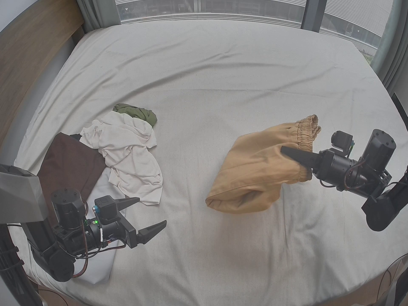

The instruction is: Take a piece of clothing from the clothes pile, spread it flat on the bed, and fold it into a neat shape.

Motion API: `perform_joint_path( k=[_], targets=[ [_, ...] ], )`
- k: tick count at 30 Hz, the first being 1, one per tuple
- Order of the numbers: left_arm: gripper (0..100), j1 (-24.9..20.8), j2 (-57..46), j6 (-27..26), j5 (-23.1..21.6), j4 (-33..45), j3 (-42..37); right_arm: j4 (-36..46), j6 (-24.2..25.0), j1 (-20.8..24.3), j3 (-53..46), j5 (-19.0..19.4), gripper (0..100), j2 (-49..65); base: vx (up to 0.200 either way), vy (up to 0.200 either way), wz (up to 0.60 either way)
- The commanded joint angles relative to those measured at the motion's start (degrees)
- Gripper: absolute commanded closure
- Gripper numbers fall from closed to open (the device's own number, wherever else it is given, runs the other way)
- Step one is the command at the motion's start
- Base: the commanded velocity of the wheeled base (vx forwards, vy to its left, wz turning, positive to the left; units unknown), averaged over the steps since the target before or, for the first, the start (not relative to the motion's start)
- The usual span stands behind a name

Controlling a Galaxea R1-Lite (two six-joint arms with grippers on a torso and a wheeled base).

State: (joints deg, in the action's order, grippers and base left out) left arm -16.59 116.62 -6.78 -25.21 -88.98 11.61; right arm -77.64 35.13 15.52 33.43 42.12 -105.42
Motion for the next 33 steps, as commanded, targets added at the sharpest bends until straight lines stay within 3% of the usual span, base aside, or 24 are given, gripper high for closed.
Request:
perform_joint_path(
  k=[1, 20, 33],
  targets=[
    [0, 0.0, 0.0, 0.0, 0.0, -0.1, 0.0, 2.9, 0.0, 0.0, 4.1, 0.0, 100, 0.0, 0.0, 0.0, 0.0],
    [0, 0.2, -0.1, 0.0, 0.0, -0.1, -0.1, 18.9, 0.0, 0.2, 23.1, -0.2, 100, -3.1, 0.0, 0.0, 0.0],
    [0, 0.3, 0.0, 0.0, 0.0, -0.1, -0.8, 23.4, -0.1, 1.5, 35.6, -0.3, 100, -10.9, 0.0, 0.0, 0.0]
  ],
)
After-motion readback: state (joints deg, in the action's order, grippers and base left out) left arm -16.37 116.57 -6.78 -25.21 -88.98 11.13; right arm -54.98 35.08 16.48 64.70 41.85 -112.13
